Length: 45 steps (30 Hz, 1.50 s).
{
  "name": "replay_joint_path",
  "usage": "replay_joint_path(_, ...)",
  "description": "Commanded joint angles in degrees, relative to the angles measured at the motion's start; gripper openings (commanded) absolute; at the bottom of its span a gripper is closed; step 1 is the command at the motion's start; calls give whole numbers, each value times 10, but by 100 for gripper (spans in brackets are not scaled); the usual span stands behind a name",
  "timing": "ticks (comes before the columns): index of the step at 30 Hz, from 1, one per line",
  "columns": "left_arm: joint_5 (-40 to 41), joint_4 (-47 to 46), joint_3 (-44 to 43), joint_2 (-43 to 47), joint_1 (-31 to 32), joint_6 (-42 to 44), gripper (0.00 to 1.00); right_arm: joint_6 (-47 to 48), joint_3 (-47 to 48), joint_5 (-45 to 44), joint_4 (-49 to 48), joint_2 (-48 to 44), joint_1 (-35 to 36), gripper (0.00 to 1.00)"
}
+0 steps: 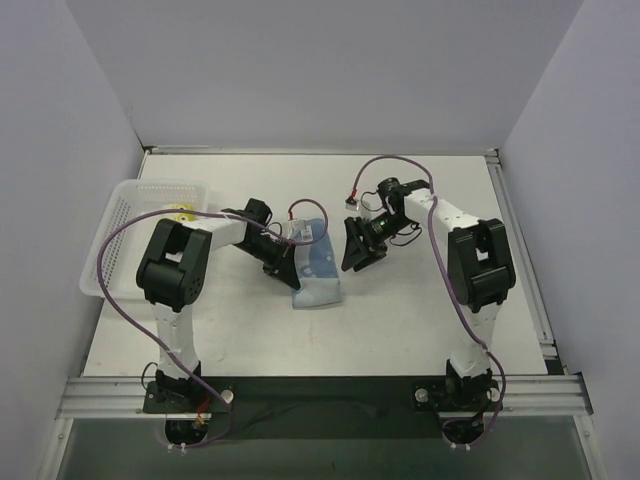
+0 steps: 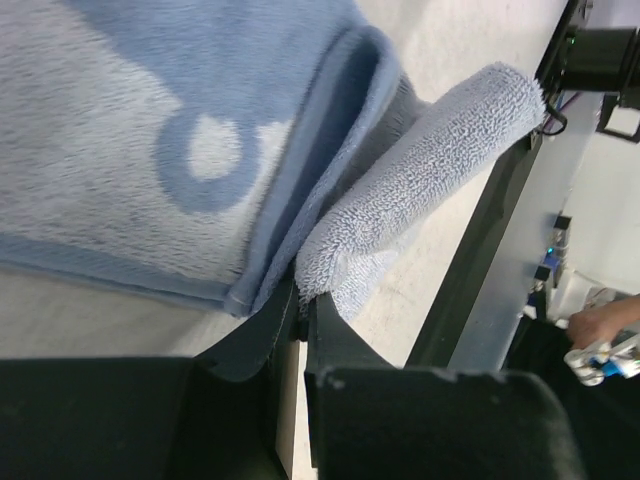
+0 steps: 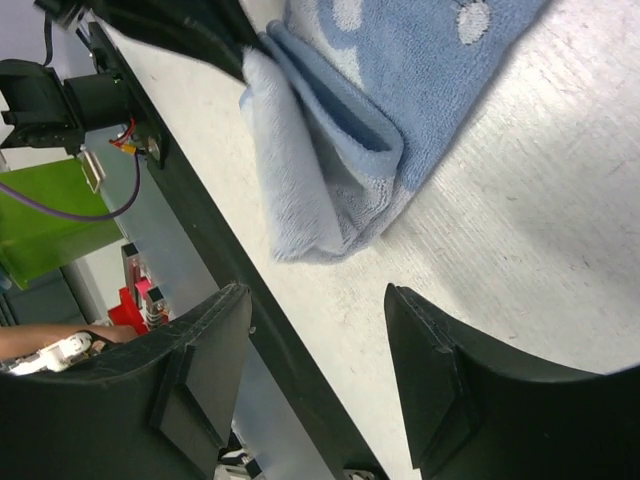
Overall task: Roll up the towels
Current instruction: Fold the towel, then roll the towel
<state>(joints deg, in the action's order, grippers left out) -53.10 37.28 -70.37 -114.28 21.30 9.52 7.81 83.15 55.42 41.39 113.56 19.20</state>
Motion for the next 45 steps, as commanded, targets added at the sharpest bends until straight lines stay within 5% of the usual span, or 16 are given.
replay_joint_path(1,-9,-5,-34,-23,-22,-33,3,15,7,14,19,-28,13,58)
replay_joint_path(14,11,-7,-33,-39,-35,-47,8,-29,24,-36,-56,56,75,58)
replay_joint_path(20,34,-26,-16,-10,-41,-62,28,-67,39,-51,-68,119,81,20)
replay_joint_path(30,178,-29,9,163,-34,21,56,-78,32,-65,-63,107,87,0)
replay_joint_path(31,223,-29,13,177,-28,33,76,-78,32,-65,-63,104,87,0)
replay_joint_path(32,248,-30,15,199,-21,60,77,-78,32,-65,-62,102,87,0)
replay_joint_path(36,359,-41,45,241,72,140,78,-78,31,-64,-58,90,87,0)
replay_joint_path(45,422,-117,123,302,189,208,78,-71,24,-39,-56,40,95,2)
